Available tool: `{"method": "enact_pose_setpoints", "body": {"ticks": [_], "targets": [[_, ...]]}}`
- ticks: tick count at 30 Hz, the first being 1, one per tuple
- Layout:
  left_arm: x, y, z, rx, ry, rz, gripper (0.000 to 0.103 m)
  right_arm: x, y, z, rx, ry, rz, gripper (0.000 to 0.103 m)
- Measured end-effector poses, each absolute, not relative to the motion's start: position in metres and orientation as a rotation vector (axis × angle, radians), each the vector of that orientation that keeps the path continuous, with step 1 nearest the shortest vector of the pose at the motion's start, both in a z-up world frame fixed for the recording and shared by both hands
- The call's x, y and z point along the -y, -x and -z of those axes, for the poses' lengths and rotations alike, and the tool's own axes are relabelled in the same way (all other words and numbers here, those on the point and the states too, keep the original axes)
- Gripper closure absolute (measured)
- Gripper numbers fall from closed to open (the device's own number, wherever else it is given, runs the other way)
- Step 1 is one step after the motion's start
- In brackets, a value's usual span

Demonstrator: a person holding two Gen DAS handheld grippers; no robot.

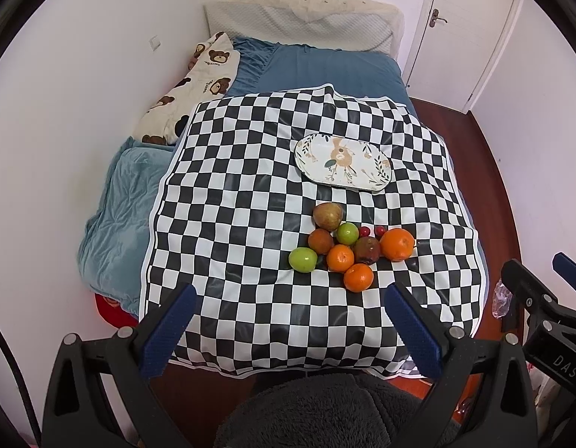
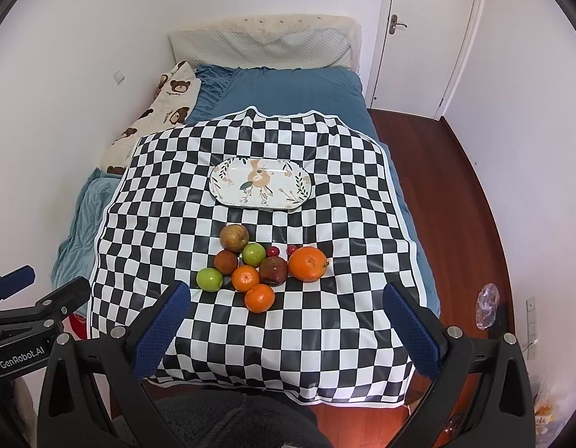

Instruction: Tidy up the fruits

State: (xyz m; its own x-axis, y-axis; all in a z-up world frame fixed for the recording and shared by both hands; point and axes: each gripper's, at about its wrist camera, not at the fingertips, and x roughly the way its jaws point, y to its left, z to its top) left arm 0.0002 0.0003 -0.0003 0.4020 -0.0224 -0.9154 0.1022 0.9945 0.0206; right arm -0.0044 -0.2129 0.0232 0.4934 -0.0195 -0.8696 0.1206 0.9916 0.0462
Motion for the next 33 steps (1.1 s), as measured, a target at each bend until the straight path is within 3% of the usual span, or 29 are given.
{"method": "enact_pose_setpoints", "body": {"ticks": [33], "targets": [[-0.0004, -0.0002, 0.0002, -1.153, -0.071, 0.082, 0.0, 0.2149, 0.0083, -0.0262, -1.047, -0.103, 0.088, 0.0]]}}
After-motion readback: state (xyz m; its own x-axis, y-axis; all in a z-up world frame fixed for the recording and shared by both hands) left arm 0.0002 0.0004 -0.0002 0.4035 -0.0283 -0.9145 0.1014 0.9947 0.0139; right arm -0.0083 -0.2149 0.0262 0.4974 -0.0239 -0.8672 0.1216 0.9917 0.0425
